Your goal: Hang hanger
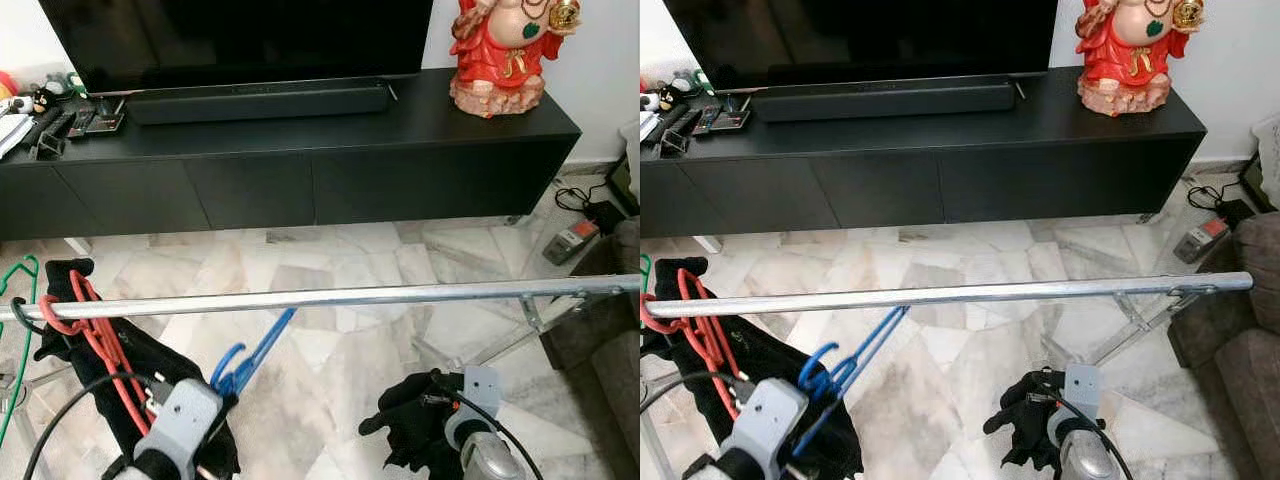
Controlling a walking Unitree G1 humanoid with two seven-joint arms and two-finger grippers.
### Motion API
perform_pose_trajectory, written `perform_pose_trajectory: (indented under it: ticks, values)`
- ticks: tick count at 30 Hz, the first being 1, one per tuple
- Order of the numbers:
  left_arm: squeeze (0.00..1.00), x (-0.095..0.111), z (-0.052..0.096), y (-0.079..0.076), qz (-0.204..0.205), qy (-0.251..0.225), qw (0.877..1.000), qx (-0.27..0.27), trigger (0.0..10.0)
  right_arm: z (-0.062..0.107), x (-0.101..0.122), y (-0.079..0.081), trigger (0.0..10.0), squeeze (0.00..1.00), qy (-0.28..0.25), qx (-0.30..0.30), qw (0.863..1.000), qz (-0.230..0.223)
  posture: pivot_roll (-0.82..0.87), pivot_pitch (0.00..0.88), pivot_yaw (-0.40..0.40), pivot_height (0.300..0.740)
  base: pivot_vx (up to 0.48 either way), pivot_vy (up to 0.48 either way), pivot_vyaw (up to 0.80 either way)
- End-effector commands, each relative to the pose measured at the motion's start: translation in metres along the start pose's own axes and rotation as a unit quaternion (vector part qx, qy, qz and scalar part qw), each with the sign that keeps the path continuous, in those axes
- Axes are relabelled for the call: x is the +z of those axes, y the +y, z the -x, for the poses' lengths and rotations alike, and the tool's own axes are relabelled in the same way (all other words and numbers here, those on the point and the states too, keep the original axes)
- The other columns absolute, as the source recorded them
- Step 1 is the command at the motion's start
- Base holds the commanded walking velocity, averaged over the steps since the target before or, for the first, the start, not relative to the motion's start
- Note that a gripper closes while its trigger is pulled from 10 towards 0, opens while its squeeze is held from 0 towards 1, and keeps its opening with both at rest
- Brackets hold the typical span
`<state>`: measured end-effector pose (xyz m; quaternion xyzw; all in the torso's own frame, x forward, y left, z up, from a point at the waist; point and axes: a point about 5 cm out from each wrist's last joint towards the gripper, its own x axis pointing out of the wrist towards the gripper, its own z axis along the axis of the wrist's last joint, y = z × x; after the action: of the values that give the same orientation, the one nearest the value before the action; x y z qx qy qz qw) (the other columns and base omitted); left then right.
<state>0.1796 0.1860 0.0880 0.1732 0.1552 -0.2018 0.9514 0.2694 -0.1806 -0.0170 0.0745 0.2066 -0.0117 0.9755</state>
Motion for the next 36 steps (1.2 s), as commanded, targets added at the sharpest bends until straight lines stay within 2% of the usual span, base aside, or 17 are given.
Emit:
perform_pose_trajectory:
  ticks: [1,2,4,5,6,7,8,11,13,17,22,25,27,28,30,32,36]
  values:
    - [0.00,-0.007,-0.003,0.003,0.084,0.004,0.996,0.006,0.0,0.004,-0.010,0.001,10.0,0.00,0.019,0.003,1.000,0.004,0.01,0.222,0.041,0.740,0.000,0.000,0.00]
    - [0.00,-0.008,-0.005,0.005,0.105,0.001,0.994,0.008,0.0,0.004,-0.010,0.001,10.0,0.00,0.019,0.004,1.000,0.007,0.01,0.221,0.041,0.740,0.000,0.000,0.00]
    - [0.00,-0.012,-0.012,0.010,0.106,0.011,0.994,0.003,0.0,0.004,-0.010,0.001,10.0,0.00,0.020,0.005,1.000,0.008,0.01,0.220,0.039,0.740,0.000,0.000,0.00]
    - [0.00,-0.021,-0.018,0.010,0.088,0.039,0.995,-0.019,0.2,0.004,-0.011,0.002,10.0,0.00,0.020,0.004,1.000,0.007,0.01,0.220,0.042,0.740,0.000,0.000,0.00]
    - [0.00,-0.025,-0.020,0.011,0.076,0.052,0.995,-0.025,1.5,0.004,-0.011,0.002,10.0,0.00,0.021,0.004,1.000,0.007,0.00,0.217,0.042,0.740,0.000,0.000,0.00]
    - [0.00,-0.033,-0.022,0.011,0.069,0.073,0.994,-0.031,5.0,0.004,-0.011,0.002,10.0,0.00,0.021,0.004,1.000,0.007,0.00,0.216,0.043,0.740,0.000,0.000,0.00]
    - [0.00,-0.045,-0.024,0.010,0.052,0.099,0.993,-0.047,10.0,0.004,-0.012,0.002,10.0,0.00,0.021,0.003,1.000,0.006,-0.01,0.213,0.048,0.740,0.000,0.000,0.00]
    - [0.00,-0.054,-0.025,0.009,0.041,0.111,0.991,-0.059,10.0,0.005,-0.013,0.003,10.0,0.00,0.022,0.003,1.000,0.006,-0.02,0.201,0.053,0.740,0.000,0.000,0.00]
    - [0.00,-0.074,-0.027,0.009,0.049,0.144,0.986,-0.063,10.0,0.006,-0.016,0.003,10.0,0.00,0.025,0.002,1.000,0.005,-0.03,0.165,0.058,0.740,0.000,0.000,0.00]
    - [0.00,-0.114,-0.026,0.007,0.035,0.225,0.970,-0.080,10.0,0.009,-0.020,0.003,10.0,0.00,0.034,0.003,0.999,0.009,-0.03,0.130,0.062,0.740,0.000,0.000,0.00]
    - [0.00,-0.144,-0.021,0.000,0.025,0.286,0.954,-0.086,10.0,0.008,-0.019,0.004,10.0,0.00,0.032,0.005,0.999,0.010,-0.03,0.148,0.054,0.740,0.000,0.000,0.00]
    - [0.00,-0.162,-0.016,-0.003,0.049,0.322,0.944,-0.051,10.0,0.007,-0.016,0.002,10.0,0.00,0.030,0.001,1.000,0.010,-0.03,0.159,0.039,0.740,0.000,0.000,0.00]
    - [0.00,-0.176,-0.012,-0.009,0.096,0.345,0.934,-0.010,10.0,0.007,-0.016,0.000,10.0,0.00,0.030,0.001,0.999,0.014,-0.03,0.169,0.031,0.740,0.000,0.000,0.00]
    - [0.00,-0.176,-0.012,-0.009,0.096,0.345,0.934,-0.010,10.0,0.007,-0.016,0.000,10.0,0.00,0.030,0.001,0.999,0.014,-0.03,0.169,0.031,0.740,0.000,0.000,0.00]
    - [0.00,-0.189,-0.003,-0.022,0.153,0.370,0.916,0.023,10.0,0.006,-0.015,-0.001,10.0,0.00,0.029,0.000,0.999,0.016,-0.04,0.179,0.026,0.740,0.000,0.000,0.00]
    - [0.00,-0.195,0.003,-0.029,0.171,0.384,0.906,0.038,10.0,0.006,-0.013,-0.002,10.0,0.00,0.027,-0.003,1.000,0.016,-0.04,0.183,0.023,0.740,0.000,0.000,0.00]
    - [0.00,-0.198,0.006,-0.033,0.189,0.392,0.898,0.062,10.0,0.005,-0.010,-0.003,10.0,0.00,0.023,-0.002,1.000,0.020,-0.05,0.191,0.017,0.740,0.000,0.000,0.00]
